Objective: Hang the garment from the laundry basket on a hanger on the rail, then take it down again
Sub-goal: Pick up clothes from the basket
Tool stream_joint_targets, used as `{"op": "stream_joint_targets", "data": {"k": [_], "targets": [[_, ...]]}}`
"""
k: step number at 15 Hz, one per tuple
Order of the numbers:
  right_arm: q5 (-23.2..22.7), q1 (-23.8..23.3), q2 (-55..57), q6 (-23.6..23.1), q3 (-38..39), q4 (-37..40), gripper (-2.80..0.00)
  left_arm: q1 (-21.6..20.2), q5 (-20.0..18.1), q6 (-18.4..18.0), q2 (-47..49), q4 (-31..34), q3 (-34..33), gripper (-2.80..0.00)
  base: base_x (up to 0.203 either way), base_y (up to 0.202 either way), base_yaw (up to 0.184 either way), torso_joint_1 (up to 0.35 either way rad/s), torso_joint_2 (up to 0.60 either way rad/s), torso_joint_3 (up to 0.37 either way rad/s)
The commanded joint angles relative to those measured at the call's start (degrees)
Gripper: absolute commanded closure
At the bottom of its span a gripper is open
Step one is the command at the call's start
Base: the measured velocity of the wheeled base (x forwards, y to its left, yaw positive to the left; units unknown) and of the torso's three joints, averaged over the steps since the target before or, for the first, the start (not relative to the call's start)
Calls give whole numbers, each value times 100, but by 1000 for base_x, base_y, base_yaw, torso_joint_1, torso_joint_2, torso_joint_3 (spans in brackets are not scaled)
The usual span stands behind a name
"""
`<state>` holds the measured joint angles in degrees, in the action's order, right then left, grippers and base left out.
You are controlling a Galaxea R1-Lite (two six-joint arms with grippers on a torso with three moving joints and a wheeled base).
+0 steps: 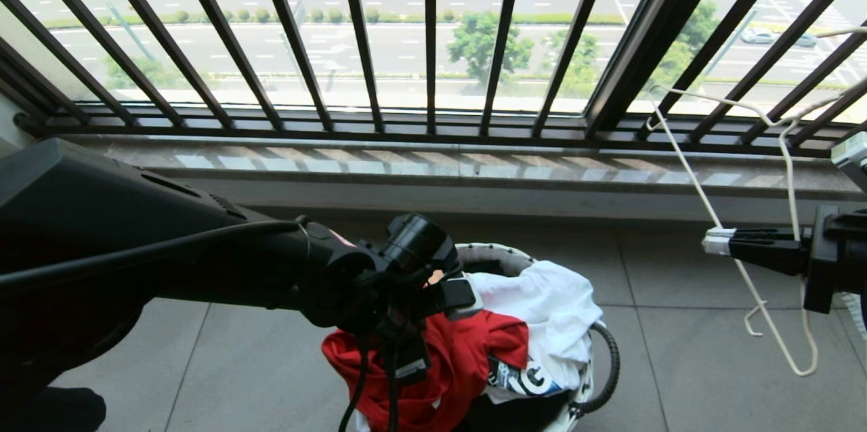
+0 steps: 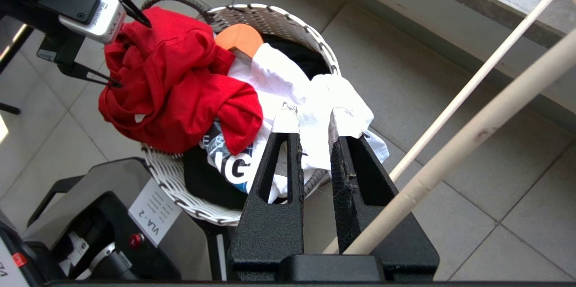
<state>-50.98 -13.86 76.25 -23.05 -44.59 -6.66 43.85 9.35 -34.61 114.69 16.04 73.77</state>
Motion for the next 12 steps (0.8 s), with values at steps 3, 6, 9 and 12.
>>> {"op": "stream_joint_targets", "data": {"k": [3, 6, 9, 12], "targets": [[-173, 1147, -938, 182, -451, 483, 0, 191, 207, 234, -421, -174, -486, -280, 0, 0, 0, 0, 0, 0], [-227, 1541, -977, 784, -959, 693, 0, 171, 264, 206, -489, -466, -484, -280, 0, 0, 0, 0, 0, 0], [-229, 1544, -680, 1198, -1040, 291, 0, 89, 269, 166, -336, -549, -434, -280, 0, 0, 0, 0, 0, 0], [-220, 1544, -611, 1470, -981, 244, 0, 15, 269, 81, -197, -550, -404, -280, 0, 0, 0, 0, 0, 0]]}}
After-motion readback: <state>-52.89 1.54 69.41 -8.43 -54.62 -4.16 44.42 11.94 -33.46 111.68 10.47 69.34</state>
